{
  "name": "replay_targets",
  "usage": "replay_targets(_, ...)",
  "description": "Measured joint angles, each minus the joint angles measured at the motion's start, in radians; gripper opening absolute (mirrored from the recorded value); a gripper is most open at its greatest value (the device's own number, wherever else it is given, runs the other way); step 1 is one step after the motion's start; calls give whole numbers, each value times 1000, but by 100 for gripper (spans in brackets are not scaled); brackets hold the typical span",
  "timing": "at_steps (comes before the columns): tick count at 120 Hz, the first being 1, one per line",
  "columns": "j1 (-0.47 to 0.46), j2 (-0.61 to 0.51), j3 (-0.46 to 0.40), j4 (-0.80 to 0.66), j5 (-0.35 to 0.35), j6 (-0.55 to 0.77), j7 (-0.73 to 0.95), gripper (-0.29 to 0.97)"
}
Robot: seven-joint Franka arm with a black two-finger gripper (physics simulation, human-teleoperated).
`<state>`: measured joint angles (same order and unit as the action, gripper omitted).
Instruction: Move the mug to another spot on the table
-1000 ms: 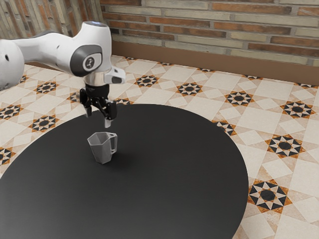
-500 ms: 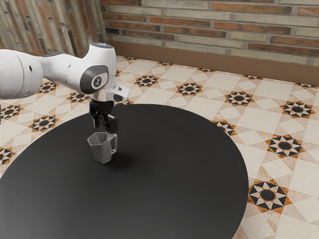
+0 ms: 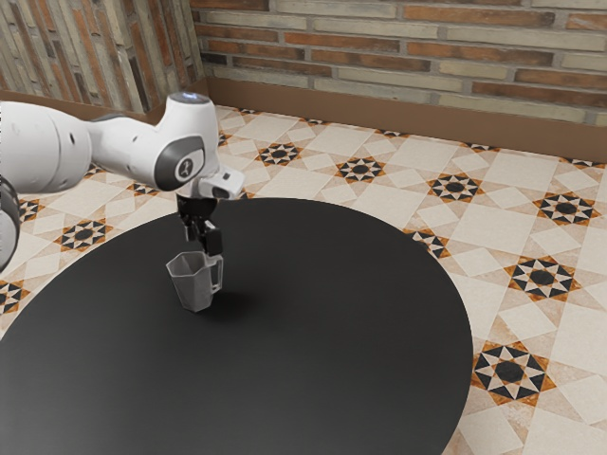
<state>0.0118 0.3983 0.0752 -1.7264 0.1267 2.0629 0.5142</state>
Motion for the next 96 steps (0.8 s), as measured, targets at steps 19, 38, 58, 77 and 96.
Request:
replay_targets(19,0,9,-1,0,-2,30,26,68)
replay_targets(38,-3,23,-6,-1,-8,54,44,68)
replay_targets(58,0,39,-7,-2,-16,67,58,68)
replay_targets(77,2,48,-6,-3,-22,72,68,68)
replay_targets(96,3,58,-6,-7,-27,80,76,68)
